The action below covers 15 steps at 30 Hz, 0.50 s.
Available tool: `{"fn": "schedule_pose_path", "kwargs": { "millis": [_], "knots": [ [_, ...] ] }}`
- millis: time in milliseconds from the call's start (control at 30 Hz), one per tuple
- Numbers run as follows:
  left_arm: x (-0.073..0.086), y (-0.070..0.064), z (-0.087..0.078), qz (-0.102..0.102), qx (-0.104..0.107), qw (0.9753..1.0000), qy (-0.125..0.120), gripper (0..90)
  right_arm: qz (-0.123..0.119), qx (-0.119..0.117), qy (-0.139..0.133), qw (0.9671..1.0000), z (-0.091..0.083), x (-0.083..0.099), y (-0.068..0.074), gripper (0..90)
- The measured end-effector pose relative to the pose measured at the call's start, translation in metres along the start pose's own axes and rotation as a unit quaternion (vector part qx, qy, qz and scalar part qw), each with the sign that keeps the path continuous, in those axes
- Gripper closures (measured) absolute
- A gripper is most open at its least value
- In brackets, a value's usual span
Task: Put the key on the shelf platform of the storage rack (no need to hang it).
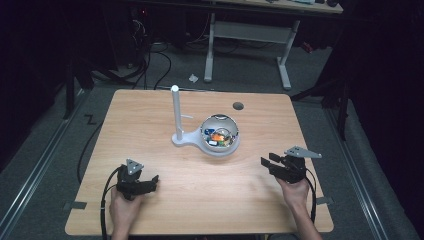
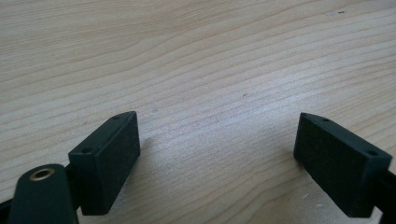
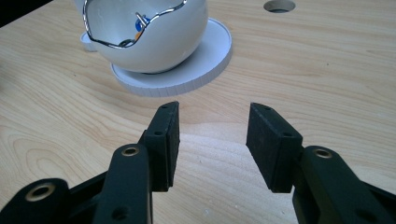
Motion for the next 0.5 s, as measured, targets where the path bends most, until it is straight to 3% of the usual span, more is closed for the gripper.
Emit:
{"fn": "schedule_pose_path", "kwargs": {
  "millis": [200, 500],
  "knots": [
    [0.0, 0.001, 0.0, 0.01, 0.003, 0.9999, 0.001, 14.9, -0.001, 0.001, 0.008, 1.0, 0.007, 0.005, 0.001, 54.4],
    [0.0, 0.0, 0.0, 0.009, 0.003, 1.0, 0.001, 14.9, -0.006, 0.005, 0.014, 0.9999, 0.016, 0.009, 0.003, 54.1]
  ]
}}
Point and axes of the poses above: each handheld gripper's, and its own axes: z roughly forward along the jaws, x roughly out of its underside, y roughly to its left, the point moved 8 cm from there along z, roughly forward along the jaws, and after that the axes turned 7 degrees about y, right-handed, at the moved point
